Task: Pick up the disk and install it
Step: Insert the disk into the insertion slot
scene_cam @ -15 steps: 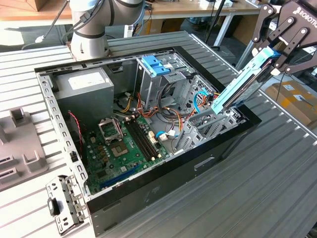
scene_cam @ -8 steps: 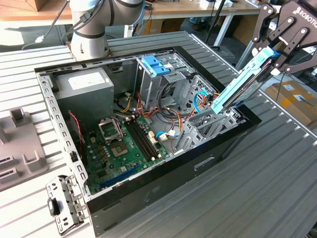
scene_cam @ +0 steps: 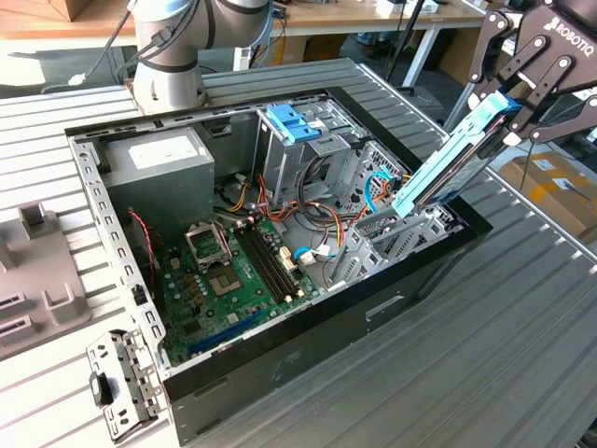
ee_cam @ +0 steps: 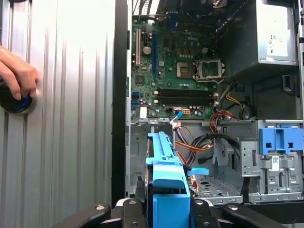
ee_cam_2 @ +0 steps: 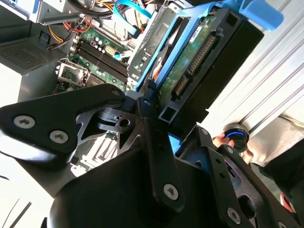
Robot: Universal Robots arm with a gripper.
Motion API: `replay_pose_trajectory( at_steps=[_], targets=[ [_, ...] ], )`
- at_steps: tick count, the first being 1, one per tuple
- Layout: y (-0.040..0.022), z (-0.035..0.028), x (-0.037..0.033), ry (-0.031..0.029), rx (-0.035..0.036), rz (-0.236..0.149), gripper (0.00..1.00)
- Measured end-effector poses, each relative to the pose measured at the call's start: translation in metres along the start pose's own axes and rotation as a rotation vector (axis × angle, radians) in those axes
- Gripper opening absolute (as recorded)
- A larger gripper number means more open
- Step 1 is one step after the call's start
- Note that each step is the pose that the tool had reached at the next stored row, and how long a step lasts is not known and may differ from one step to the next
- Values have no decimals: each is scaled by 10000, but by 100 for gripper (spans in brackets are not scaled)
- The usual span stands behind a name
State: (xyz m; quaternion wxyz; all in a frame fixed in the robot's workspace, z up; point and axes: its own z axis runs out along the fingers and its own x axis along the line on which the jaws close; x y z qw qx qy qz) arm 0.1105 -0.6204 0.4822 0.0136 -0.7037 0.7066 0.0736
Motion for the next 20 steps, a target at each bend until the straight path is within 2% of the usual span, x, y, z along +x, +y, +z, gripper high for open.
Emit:
replay_pose_trajectory(
  at_steps=[7,16,20],
  targets=[
    [65,85,5,0,-4,-31,36],
    [57,256,-111,8,-16,-131,36],
    [57,290,-124,2,-10,-80,36]
  ],
)
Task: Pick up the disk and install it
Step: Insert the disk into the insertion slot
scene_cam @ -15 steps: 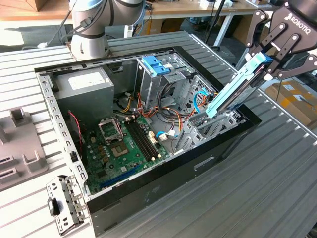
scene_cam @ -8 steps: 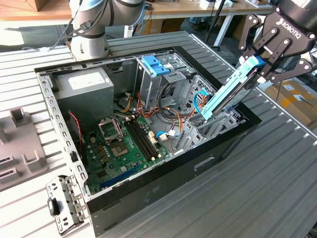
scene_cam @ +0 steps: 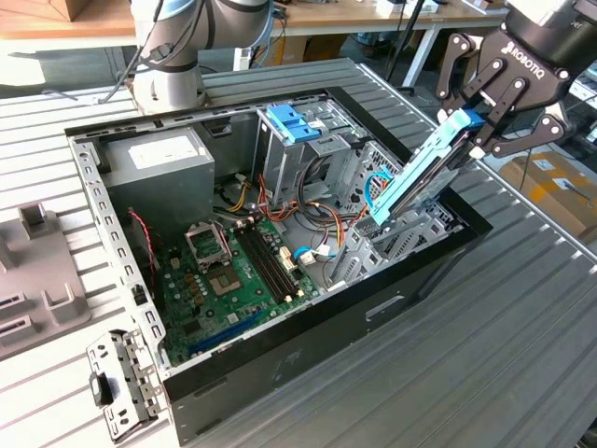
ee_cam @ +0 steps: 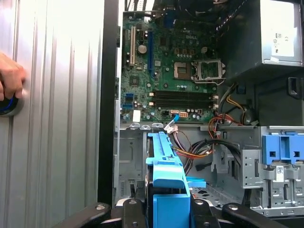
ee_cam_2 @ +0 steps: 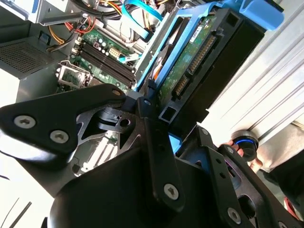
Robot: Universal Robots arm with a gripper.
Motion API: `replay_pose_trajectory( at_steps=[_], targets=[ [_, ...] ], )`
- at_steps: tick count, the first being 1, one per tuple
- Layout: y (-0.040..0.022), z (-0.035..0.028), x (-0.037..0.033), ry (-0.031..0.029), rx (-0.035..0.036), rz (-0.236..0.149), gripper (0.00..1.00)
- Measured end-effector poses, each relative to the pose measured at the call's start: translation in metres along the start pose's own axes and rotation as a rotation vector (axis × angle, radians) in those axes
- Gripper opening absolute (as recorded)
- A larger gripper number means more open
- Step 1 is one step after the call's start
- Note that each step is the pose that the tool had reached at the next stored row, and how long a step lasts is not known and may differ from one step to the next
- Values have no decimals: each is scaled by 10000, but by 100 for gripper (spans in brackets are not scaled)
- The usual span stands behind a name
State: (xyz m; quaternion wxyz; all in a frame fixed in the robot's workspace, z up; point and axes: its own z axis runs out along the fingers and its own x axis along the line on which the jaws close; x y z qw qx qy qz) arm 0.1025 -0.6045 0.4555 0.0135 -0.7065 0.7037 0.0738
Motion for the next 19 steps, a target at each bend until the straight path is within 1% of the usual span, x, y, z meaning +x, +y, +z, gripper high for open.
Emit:
replay_pose_trajectory(
  at_steps=[3,6,8,11,14,16,19],
  targets=[
    [0,34,4,0,4,32,36],
    [-2,97,5,-9,2,15,36],
    [-4,118,-3,-17,2,10,36],
    [-1,182,-13,-33,2,9,36],
    [5,238,-14,-33,2,8,36],
    [7,265,-13,-32,1,8,36],
    [27,348,-10,-32,1,8,36]
  ],
)
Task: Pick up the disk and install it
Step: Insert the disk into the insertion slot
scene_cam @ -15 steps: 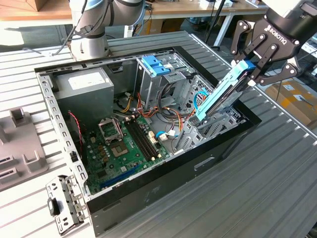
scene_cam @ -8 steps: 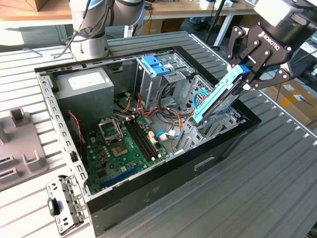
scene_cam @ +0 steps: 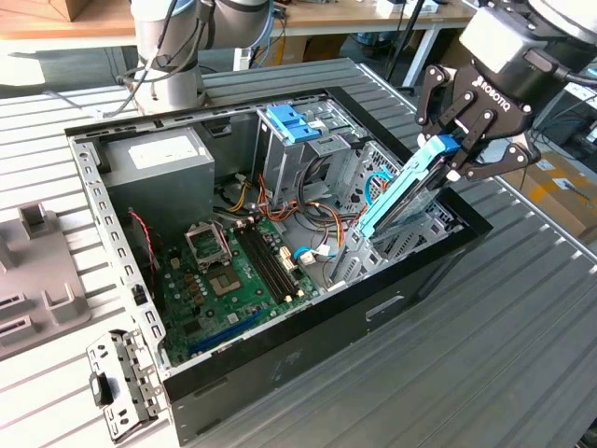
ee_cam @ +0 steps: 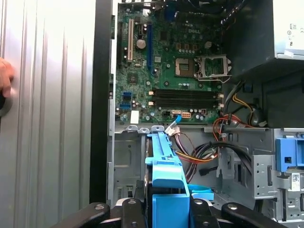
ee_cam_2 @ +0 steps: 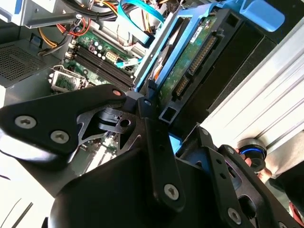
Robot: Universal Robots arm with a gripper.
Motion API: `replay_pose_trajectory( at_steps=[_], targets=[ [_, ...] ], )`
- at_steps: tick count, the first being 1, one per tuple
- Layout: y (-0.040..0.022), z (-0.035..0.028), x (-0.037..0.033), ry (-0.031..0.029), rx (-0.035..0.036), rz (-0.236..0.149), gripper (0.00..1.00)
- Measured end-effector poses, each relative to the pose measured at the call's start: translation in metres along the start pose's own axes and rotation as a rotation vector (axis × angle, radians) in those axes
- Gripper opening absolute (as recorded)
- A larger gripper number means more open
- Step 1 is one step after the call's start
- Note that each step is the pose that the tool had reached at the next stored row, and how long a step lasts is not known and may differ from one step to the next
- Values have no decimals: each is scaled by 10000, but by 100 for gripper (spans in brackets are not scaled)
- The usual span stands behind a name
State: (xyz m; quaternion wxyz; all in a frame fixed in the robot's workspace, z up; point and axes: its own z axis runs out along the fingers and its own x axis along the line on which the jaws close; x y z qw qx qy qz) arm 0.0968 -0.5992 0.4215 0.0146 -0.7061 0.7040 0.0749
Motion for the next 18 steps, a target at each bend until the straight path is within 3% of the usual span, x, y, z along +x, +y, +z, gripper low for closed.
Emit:
replay_pose_trajectory(
  at_steps=[4,10,13,14,18],
  targets=[
    [22,101,10,-1,0,-1,36],
    [23,104,10,-1,-1,0,36],
    [23,104,10,0,0,0,44],
    [23,104,10,0,0,1,50],
    [23,105,10,-1,0,0,50]
  ],
)
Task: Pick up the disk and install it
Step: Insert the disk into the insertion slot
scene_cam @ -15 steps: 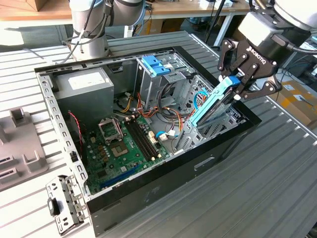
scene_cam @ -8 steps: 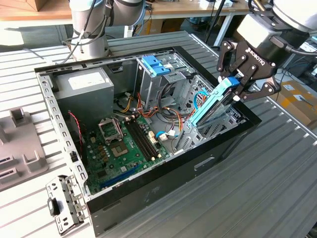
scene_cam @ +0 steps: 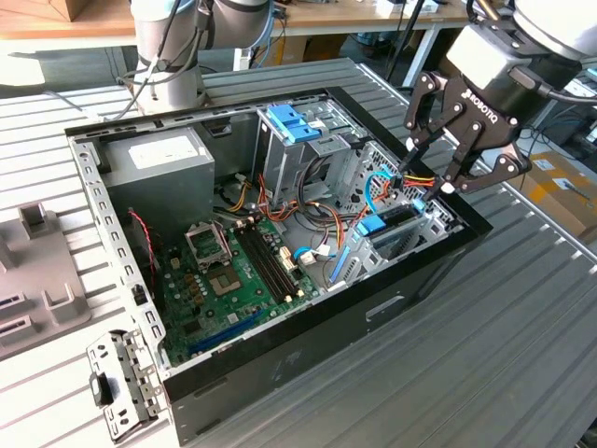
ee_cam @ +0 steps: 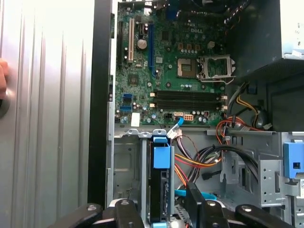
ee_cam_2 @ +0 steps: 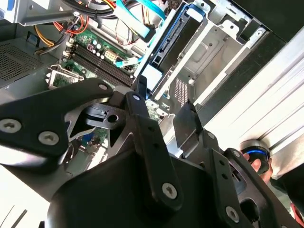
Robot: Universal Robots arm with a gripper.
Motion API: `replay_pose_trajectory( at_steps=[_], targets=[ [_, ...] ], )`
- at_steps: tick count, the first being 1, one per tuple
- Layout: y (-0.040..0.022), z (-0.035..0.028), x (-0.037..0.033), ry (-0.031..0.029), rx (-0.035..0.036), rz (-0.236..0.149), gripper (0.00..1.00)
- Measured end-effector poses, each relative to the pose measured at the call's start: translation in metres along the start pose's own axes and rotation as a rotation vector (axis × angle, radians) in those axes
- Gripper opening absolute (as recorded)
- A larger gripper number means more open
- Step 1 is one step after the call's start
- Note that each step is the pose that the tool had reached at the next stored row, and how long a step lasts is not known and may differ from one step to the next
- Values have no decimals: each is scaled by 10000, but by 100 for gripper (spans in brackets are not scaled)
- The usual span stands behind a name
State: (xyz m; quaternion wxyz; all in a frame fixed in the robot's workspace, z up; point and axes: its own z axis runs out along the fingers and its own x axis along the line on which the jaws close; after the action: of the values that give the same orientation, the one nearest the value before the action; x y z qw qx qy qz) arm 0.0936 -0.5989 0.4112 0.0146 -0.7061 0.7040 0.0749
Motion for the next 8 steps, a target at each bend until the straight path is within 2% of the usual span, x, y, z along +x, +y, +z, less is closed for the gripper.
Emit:
replay_pose_trajectory(
  at_steps=[2,4,5,7,8],
  targets=[
    [0,0,0,1,-1,0,49],
    [0,0,0,1,0,0,36],
    [0,1,0,0,0,0,24],
    [0,1,0,0,0,0,12],
    [0,1,0,0,0,0,11]
  ],
)
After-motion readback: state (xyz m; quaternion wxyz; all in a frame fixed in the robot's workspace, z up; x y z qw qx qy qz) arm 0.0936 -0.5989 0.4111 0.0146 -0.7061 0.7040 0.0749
